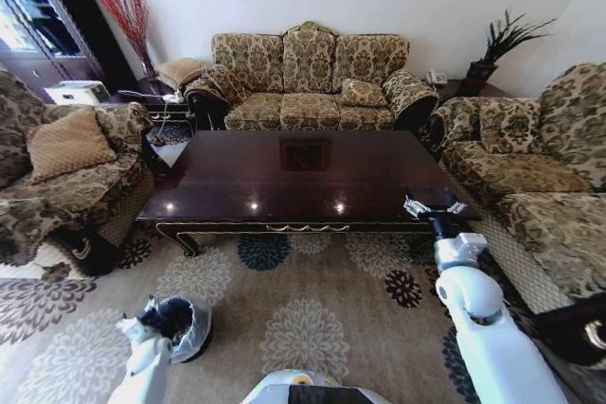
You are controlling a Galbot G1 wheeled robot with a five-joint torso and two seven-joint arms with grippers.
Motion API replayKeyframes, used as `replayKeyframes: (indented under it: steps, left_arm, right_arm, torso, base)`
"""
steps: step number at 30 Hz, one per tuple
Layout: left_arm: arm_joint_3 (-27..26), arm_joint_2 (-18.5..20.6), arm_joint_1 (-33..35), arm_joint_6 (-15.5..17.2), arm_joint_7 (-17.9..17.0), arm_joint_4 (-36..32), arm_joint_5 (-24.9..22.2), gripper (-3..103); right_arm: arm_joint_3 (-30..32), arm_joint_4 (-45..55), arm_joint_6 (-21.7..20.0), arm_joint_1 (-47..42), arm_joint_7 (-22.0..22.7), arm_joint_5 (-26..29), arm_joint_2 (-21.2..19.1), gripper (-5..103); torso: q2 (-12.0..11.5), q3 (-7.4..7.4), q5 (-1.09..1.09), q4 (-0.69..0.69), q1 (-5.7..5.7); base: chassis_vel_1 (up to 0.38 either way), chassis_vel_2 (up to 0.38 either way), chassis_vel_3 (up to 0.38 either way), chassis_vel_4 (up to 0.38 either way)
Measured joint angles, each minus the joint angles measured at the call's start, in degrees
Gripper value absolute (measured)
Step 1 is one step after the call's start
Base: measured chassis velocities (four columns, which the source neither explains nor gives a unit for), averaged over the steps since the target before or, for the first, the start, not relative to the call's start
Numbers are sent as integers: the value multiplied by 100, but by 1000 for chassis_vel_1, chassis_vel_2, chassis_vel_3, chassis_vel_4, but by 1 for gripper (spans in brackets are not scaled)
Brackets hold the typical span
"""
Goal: Move to the front of the table and place the trash on the table into the trash bin.
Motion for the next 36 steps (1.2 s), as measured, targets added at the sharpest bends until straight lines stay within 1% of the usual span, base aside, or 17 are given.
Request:
replayKeyframes:
  steps: [1, 4, 5, 6, 8, 10, 11, 12, 14, 15, 18, 19, 20, 22, 26, 31, 36]
  left_arm:
    - [0, 0, 0, 0, 0, 0, 0, 98]
    - [-62, -132, 269, 461, 104, -1708, 172, 100]
    - [-28, -179, 374, 678, 154, -2247, 197, 100]
    - [-28, -179, 374, 678, 154, -2247, 197, 100]
    - [181, -246, 594, 1164, 186, -3355, 220, 100]
    - [480, -299, 834, 1469, 228, -4103, 362, 100]
    - [480, -299, 834, 1469, 228, -4103, 362, 100]
    - [653, -349, 985, 1585, 302, -4479, 472, 100]
    - [889, -516, 1256, 1707, 528, -5054, 792, 100]
    - [889, -516, 1256, 1707, 528, -5054, 792, 100]
    - [1123, -810, 1638, 1702, 699, -5446, 1351, 100]
    - [1147, -893, 1777, 1634, 749, -5499, 1518, 100]
    - [1147, -893, 1777, 1634, 749, -5499, 1518, 100]
    - [1144, -986, 2032, 1449, 1041, -5595, 1716, 100]
    - [1214, -945, 2164, 1361, 1406, -5754, 1654, 100]
    - [1393, -922, 2021, 1646, 1380, -5843, 1400, 100]
    - [1411, -924, 1978, 1707, 1365, -5841, 1384, 100]
  right_arm:
    - [0, 0, 0, 0, 0, 0, 0, 100]
    - [-27, 176, 19, -407, -26, -56, 27, 100]
    - [-25, 236, 51, -572, -30, -112, 84, 100]
    - [-25, 236, 51, -572, -30, -112, 84, 100]
    - [37, 387, 138, -938, -65, -265, 249, 100]
    - [132, 570, 225, -1324, -96, -390, 422, 100]
    - [132, 570, 225, -1324, -96, -390, 422, 100]
    - [180, 695, 285, -1544, -93, -449, 526, 100]
    - [232, 965, 412, -1950, -49, -578, 726, 100]
    - [232, 965, 412, -1950, -49, -578, 726, 100]
    - [195, 1272, 517, -2367, -21, -674, 909, 100]
    - [137, 1306, 521, -2380, -16, -695, 919, 100]
    - [137, 1306, 521, -2380, -16, -695, 919, 100]
    - [3, 1312, 544, -2298, 1, -774, 937, 100]
    - [-66, 1335, 544, -2183, 20, -801, 1004, 100]
    - [-134, 1342, 531, -2060, 2, -964, 1078, 100]
    - [-149, 1341, 533, -2042, 2, -996, 1084, 100]
  torso:
    - [0, 0, 0, 0, 0]
    - [0, 0, 1, -1, 0]
    - [0, 0, 4, -1, 0]
    - [0, 0, 4, -1, 0]
    - [0, 0, 4, -2, 0]
    - [0, -1, 5, -2, 0]
    - [0, -1, 5, -2, 0]
    - [0, -1, 0, -2, 0]
    - [0, -1, 4, -1, -1]
    - [0, -1, 4, -1, -1]
    - [1, -1, 2, -3, -1]
    - [1, -1, 2, -3, -1]
    - [1, -1, 2, -3, -1]
    - [1, -1, 2, 3, -1]
    - [0, 0, 1, 0, 0]
    - [0, 0, 2, -1, -1]
    - [0, 0, 1, -1, 0]
  base:
    - [0, 0, 0, 0]
    - [0, 0, 0, 0]
    - [0, 0, 0, 0]
    - [0, 0, 0, 0]
    - [0, 0, 0, 0]
    - [0, 0, 0, 0]
    - [0, 0, 0, 0]
    - [0, 0, 0, 0]
    - [0, 0, 0, 0]
    - [0, 0, 0, 0]
    - [0, 0, 0, 0]
    - [0, 0, 0, 0]
    - [0, 0, 0, 0]
    - [0, 0, 0, 0]
    - [0, 0, 0, 0]
    - [0, 0, 0, 0]
    - [0, 0, 0, 0]
